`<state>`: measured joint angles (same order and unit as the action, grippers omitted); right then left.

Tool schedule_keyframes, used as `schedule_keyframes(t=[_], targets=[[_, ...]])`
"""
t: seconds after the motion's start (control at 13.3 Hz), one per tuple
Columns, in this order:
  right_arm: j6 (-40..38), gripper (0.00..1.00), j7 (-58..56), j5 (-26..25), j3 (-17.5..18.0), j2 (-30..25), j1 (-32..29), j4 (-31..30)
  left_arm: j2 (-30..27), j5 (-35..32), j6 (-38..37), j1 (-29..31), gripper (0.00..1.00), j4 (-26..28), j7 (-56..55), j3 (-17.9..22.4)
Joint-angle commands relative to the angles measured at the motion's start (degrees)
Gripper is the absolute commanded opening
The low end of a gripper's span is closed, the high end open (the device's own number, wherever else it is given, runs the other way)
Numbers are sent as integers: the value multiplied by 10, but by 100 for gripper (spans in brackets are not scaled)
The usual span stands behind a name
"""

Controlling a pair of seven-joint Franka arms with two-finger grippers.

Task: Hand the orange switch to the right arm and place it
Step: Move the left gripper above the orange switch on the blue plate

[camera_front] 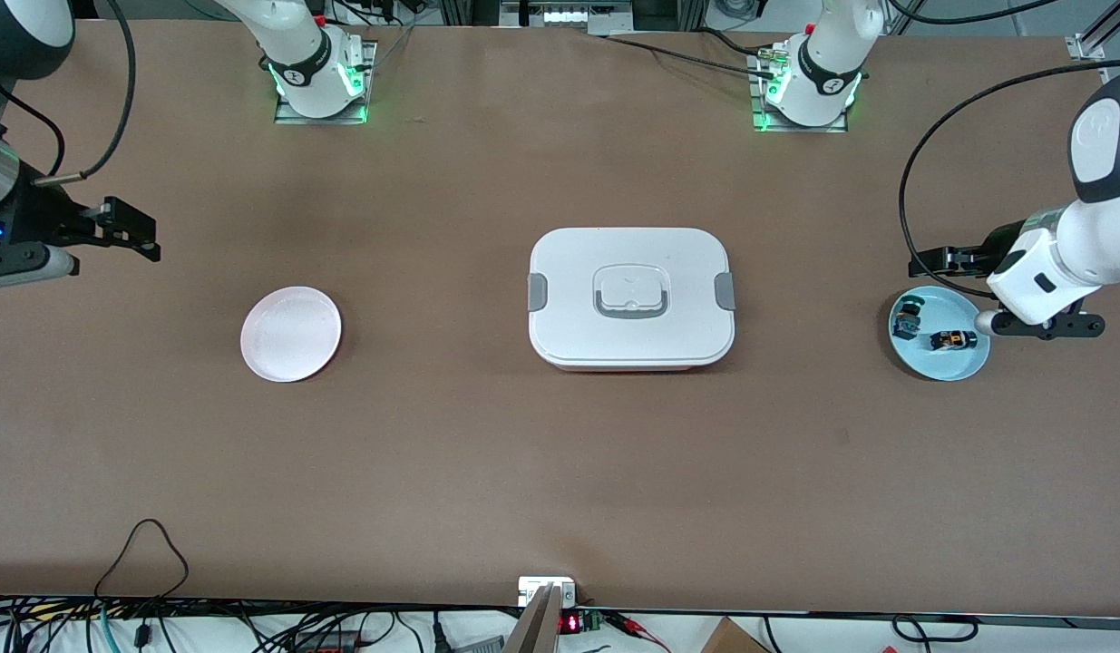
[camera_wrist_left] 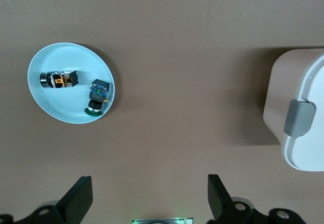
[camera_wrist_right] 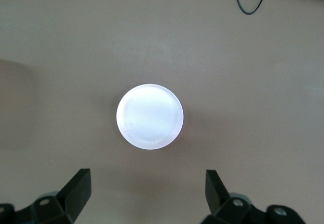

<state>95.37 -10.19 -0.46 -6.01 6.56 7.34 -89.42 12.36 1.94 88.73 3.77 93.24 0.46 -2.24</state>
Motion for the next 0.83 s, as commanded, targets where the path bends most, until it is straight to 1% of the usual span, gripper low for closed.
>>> schedule_keyframes(t=[0.0,0.08,0.3,0.45,0.75], targets=[[9,100,-2,-2,1,61,-4,6,27,-11,15,26,100,3,16,-1],[8,100,-3,-1,-1,72,-6,6,36,-11,34,37,100,10,23,0],[10,100,-6,-2,-1,75,-3,6,57,-11,79,73,100,41,55,-1],[10,100,-5,-2,-1,75,-5,6,74,-11,84,79,100,42,56,0],[10,100,-5,-2,-1,75,-6,6,93,-12,129,90,100,62,58,0]])
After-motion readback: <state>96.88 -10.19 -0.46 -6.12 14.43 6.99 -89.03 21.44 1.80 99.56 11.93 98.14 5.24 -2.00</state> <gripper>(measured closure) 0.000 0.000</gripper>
